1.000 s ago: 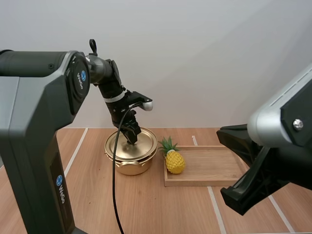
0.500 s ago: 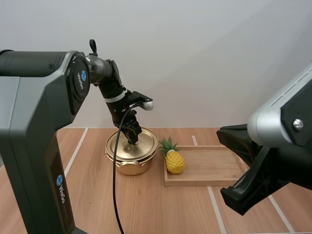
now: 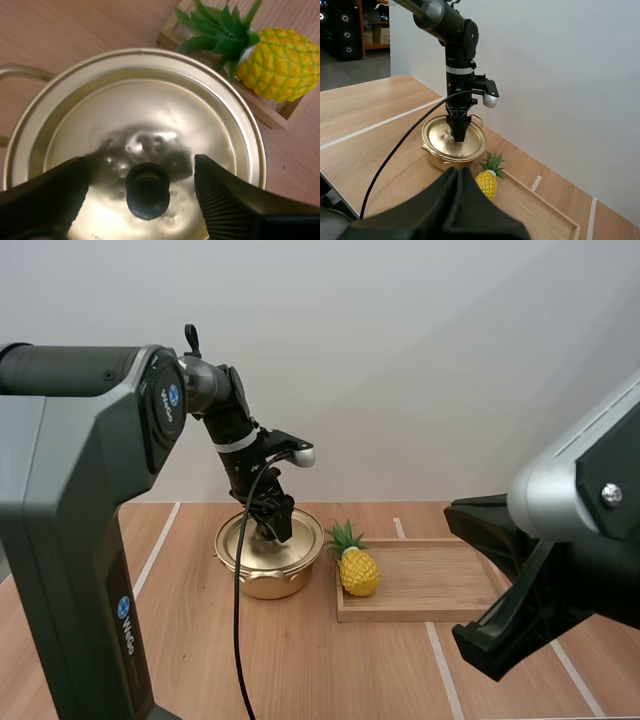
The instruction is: Open the pot, put the grape inside, and close it
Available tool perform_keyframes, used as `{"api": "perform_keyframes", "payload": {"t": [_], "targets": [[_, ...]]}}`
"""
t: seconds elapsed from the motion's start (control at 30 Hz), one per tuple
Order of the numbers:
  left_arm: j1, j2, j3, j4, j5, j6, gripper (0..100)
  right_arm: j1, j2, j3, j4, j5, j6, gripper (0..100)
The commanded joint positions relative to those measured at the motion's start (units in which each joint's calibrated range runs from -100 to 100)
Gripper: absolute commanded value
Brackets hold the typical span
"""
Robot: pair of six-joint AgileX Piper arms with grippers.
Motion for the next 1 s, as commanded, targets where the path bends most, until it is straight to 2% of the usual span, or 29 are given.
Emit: {"api": "perform_keyframes", "payload": {"t": [0.0,0.2,0.43,0.73,0.97], "targets": [[-0.15,-0.1,-0.3,-0.3,0.0,-0.6,100,0.1,-0.3,0.1,0.1,0.0,0.0,0],[-0.15,-3.3,-4.0,-0.3,0.0,-2.2,100,0.1,-0.3,0.1,0.1,0.0,0.0,0],[-0.15,-12.3,-13.1,0.3,0.0,-5.2,100,0.1,-0.3,0.1,0.2,0.0,0.0,0],[-0.15,-25.1,-25.9,6.3,0.0,-10.1,100,0.1,-0.3,0.1,0.2,0.0,0.0,0],[-0.15,-35.7,-31.7,6.8,0.0,-14.2,100,0.1,-0.3,0.1,0.2,0.0,0.0,0]]}}
